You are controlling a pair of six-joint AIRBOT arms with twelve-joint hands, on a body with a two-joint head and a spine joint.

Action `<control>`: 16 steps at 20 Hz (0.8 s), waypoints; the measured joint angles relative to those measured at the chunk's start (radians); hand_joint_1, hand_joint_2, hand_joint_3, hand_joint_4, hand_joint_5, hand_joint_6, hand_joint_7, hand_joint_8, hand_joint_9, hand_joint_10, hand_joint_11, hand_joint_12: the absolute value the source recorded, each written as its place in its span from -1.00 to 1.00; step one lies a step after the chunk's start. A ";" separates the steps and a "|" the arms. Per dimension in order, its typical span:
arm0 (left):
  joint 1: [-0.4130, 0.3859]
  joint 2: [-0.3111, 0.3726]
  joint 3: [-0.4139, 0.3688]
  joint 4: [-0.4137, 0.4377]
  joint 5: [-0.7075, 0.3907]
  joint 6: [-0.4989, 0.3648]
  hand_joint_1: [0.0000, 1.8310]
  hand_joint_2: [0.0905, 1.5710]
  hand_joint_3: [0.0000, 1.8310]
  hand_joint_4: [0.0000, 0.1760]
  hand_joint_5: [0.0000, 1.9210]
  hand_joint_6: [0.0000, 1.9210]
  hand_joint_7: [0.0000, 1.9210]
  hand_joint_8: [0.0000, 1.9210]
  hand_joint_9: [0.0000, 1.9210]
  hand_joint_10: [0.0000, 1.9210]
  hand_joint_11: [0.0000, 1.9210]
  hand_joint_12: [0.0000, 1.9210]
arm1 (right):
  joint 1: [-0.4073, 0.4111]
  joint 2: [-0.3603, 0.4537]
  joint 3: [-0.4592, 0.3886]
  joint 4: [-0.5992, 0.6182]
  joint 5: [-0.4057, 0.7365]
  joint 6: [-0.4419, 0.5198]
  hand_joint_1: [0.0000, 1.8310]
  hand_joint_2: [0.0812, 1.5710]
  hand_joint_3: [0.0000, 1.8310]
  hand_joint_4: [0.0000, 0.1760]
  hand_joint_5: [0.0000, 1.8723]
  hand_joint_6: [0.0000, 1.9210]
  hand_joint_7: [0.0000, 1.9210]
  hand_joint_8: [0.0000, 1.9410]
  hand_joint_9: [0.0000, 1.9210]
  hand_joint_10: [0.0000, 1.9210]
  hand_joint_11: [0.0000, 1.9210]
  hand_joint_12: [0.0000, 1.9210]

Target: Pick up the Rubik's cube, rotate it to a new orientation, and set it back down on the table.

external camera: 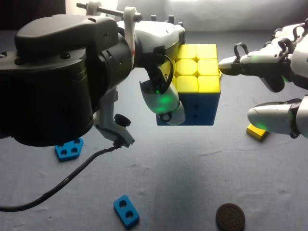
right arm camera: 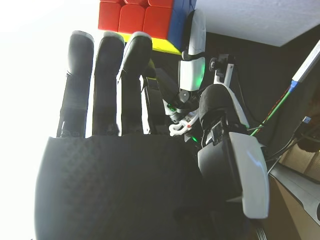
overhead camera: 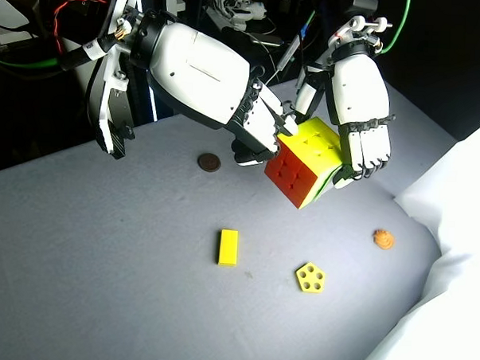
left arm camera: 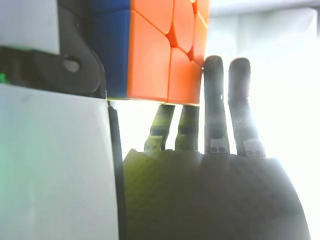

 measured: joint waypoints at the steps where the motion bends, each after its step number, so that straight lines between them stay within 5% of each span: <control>1: 0.000 0.000 0.000 0.000 0.000 0.000 0.27 0.32 -1.00 -1.00 -0.82 0.51 -0.95 0.70 -0.94 0.75 -0.98 0.83 | 0.000 -0.002 0.000 0.000 0.000 0.000 -0.93 0.69 -1.00 -1.00 -0.73 -1.00 -0.50 0.75 -0.52 1.00 -0.64 1.00; 16: 0.000 0.000 0.004 0.002 -0.003 0.000 0.26 0.33 -1.00 -1.00 -0.87 0.59 -0.95 0.69 -0.95 0.73 -1.00 0.82 | -0.047 -0.069 0.005 0.000 0.042 -0.032 -0.86 0.69 -1.00 -1.00 -0.73 -0.99 -0.49 0.73 -0.53 1.00 -0.65 1.00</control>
